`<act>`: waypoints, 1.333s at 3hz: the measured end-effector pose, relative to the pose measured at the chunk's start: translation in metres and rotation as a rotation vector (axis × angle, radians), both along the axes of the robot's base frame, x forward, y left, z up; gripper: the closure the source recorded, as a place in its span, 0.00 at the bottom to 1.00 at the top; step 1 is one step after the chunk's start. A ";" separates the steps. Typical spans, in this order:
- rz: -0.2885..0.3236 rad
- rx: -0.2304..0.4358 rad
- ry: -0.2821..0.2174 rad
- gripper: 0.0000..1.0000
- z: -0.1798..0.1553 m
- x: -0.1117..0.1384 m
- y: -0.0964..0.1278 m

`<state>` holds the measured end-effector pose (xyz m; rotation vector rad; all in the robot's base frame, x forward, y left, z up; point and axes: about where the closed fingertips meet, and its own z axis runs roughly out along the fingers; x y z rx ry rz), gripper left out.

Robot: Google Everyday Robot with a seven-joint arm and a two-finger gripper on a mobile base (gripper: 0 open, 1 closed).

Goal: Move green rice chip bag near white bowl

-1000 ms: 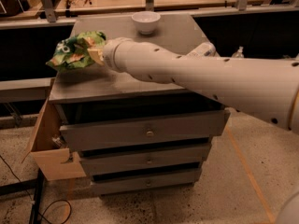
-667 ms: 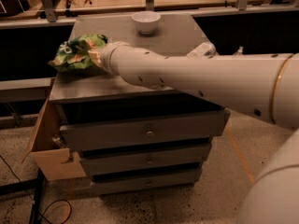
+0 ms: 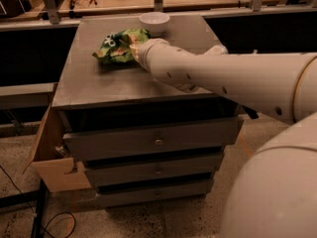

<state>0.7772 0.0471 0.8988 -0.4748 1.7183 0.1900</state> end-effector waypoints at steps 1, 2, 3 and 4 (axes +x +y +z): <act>-0.019 -0.010 -0.017 1.00 0.004 0.008 -0.007; -0.058 -0.025 -0.048 1.00 0.010 0.024 -0.022; -0.112 -0.049 -0.064 1.00 0.009 0.038 -0.040; -0.177 -0.060 -0.071 0.85 0.006 0.052 -0.057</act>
Offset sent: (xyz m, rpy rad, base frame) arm 0.0446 -0.0401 0.0142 -0.0466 -0.0796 -0.1075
